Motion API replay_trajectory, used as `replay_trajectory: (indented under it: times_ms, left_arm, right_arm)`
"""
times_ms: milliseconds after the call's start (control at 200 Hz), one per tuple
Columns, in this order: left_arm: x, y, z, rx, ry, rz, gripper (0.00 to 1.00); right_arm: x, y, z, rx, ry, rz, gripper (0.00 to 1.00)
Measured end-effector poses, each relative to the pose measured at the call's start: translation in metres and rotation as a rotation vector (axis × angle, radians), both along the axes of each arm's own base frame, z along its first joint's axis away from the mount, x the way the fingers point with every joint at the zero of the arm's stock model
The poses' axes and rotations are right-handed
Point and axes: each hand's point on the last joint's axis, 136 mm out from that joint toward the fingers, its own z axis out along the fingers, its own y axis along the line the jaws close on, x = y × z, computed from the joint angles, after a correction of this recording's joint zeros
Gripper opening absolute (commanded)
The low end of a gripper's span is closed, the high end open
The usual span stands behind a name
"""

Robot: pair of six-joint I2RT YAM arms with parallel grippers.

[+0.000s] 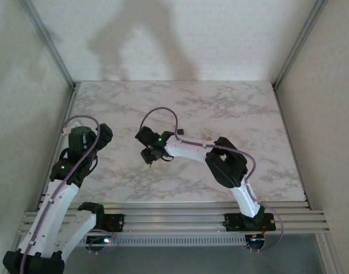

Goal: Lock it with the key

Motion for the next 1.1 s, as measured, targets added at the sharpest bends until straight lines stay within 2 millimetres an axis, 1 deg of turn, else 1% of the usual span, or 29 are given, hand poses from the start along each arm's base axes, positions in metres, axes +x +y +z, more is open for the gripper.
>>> replay_trajectory:
  times_ms: [120, 300, 616, 906, 1101]
  left_arm:
    - [0.000, 0.000, 0.000, 0.000, 0.000, 0.001, 1.00]
    - [0.000, 0.000, 0.000, -0.002, -0.001, 0.000, 1.00]
    - [0.000, 0.000, 0.000, -0.004, -0.001, -0.005, 0.99]
    - [0.000, 0.000, 0.000, -0.003, -0.001, -0.005, 0.99]
    - [0.000, 0.000, 0.000, -0.003, -0.001, -0.004, 1.00]
  right_arm:
    - [0.000, 0.006, -0.004, -0.002, 0.001, 0.006, 0.54]
    - [-0.002, 0.006, -0.011, -0.027, 0.016, 0.009, 0.50]
    - [0.002, 0.013, -0.006, -0.025, 0.014, 0.009, 0.49]
    - [0.001, 0.011, -0.023, -0.062, 0.036, 0.009, 0.47]
    - [0.001, 0.010, -0.026, -0.069, 0.040, 0.009, 0.45]
